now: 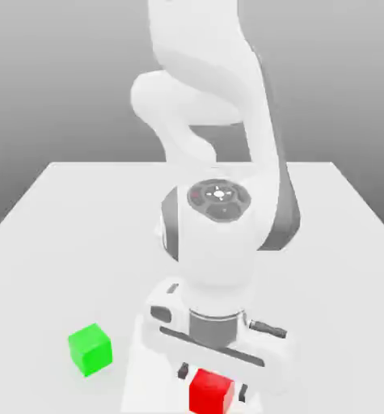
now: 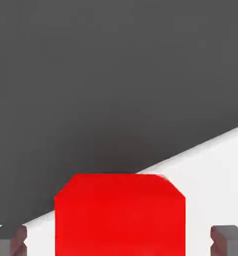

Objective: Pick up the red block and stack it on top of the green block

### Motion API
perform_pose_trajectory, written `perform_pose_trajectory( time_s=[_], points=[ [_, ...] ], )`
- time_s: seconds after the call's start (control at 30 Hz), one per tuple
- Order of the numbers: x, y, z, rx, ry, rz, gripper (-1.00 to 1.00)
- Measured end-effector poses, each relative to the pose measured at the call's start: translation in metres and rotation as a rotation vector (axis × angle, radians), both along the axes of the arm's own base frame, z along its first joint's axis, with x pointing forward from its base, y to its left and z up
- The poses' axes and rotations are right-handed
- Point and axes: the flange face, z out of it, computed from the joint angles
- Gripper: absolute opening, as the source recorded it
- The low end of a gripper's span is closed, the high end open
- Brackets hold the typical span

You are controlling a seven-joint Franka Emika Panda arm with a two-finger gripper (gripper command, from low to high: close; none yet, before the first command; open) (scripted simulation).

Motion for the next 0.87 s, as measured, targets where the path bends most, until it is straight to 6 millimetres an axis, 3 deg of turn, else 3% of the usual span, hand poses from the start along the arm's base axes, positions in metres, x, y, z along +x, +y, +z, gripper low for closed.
perform_pose_trajectory(
  time_s=[0.17,0.33,0.47,0.57,0.6,0.73,0.77,0.87],
  points=[
    [0.0,0.0,0.0,0.0,-0.001,0.0,-1.0],
    [-0.002,-0.007,0.056,-0.001,0.0,-0.018,-1.0],
    [-0.035,-0.104,0.08,-0.01,0.004,-0.293,-1.0],
    [-0.083,-0.192,0.093,-0.004,0.001,-0.574,-1.0],
    [-0.092,-0.205,0.089,-0.002,0.0,-0.618,-1.0],
    [-0.09,-0.193,0.048,-0.001,0.0,-0.6,-1.0],
    [-0.091,-0.193,0.038,-0.001,0.0,-0.599,1.0],
    [-0.091,-0.193,0.038,-0.001,0.0,-0.599,1.0]
  ],
)
